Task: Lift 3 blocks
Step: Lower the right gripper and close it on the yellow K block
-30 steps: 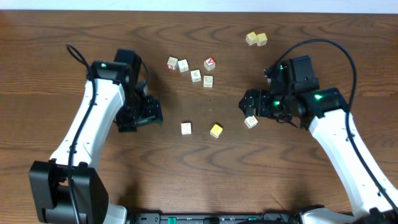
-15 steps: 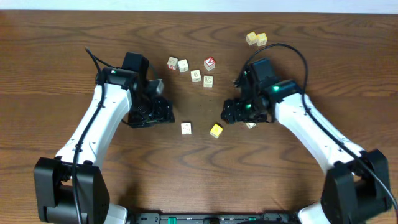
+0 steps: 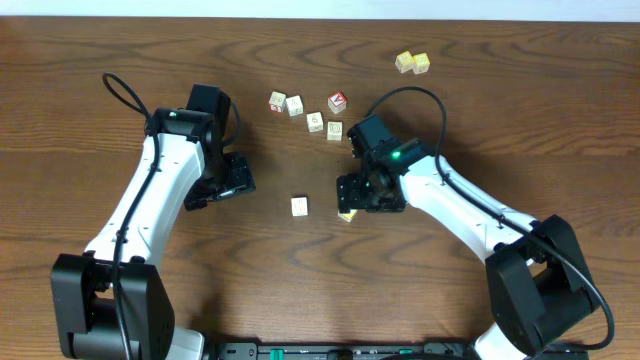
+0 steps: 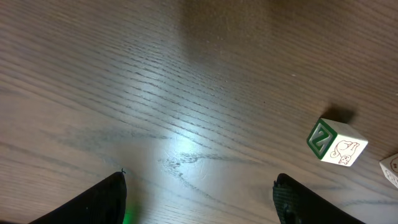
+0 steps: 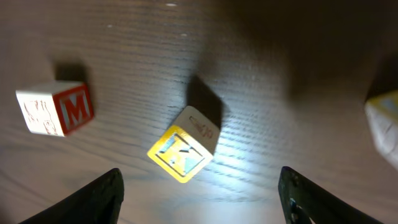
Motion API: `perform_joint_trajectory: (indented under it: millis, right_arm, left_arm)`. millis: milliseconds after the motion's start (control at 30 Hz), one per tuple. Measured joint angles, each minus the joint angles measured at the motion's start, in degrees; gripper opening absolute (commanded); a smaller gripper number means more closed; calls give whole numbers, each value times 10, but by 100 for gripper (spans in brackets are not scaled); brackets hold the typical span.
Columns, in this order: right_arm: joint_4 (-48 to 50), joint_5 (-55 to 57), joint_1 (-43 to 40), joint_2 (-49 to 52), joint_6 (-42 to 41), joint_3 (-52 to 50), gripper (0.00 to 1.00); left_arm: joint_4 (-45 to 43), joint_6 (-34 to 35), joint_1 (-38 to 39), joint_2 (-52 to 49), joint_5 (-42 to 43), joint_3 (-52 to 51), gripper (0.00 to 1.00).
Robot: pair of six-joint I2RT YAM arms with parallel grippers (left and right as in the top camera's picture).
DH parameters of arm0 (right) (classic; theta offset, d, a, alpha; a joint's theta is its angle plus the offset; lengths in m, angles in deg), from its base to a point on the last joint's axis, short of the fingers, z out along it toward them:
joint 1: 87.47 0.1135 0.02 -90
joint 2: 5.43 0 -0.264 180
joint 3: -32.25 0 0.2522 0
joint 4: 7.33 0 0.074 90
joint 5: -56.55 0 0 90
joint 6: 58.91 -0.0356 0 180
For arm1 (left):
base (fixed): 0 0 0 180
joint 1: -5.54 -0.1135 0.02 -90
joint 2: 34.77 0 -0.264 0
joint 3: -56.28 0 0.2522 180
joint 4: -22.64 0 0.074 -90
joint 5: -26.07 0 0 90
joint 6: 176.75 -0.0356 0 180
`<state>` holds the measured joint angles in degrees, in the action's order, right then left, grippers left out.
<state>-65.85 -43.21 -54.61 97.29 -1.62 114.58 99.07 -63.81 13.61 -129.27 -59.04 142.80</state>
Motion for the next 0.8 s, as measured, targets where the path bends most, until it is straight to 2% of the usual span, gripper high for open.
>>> perform_joint_trajectory:
  millis: [367, 533, 600, 633, 667, 800]
  right_arm:
    - [-8, 67, 61, 14, -226, 1, 73]
    - [20, 90, 66, 51, -280, 1, 71]
    - [32, 99, 66, 57, -293, 1, 65]
    - [35, 104, 66, 57, -298, 1, 57]
    - [38, 110, 66, 57, -300, 1, 55]
    - [37, 122, 66, 57, -305, 1, 54]
  left_arm:
    - [0, 0, 0, 0, -4, 0, 76]
    - [1, 0, 0, 0, -5, 0, 76]
    - [3, 0, 0, 0, -6, 0, 76]
    - [4, 0, 0, 0, -6, 0, 76]
    - [4, 0, 0, 0, -6, 0, 76]
    - [5, 0, 0, 0, -6, 0, 76]
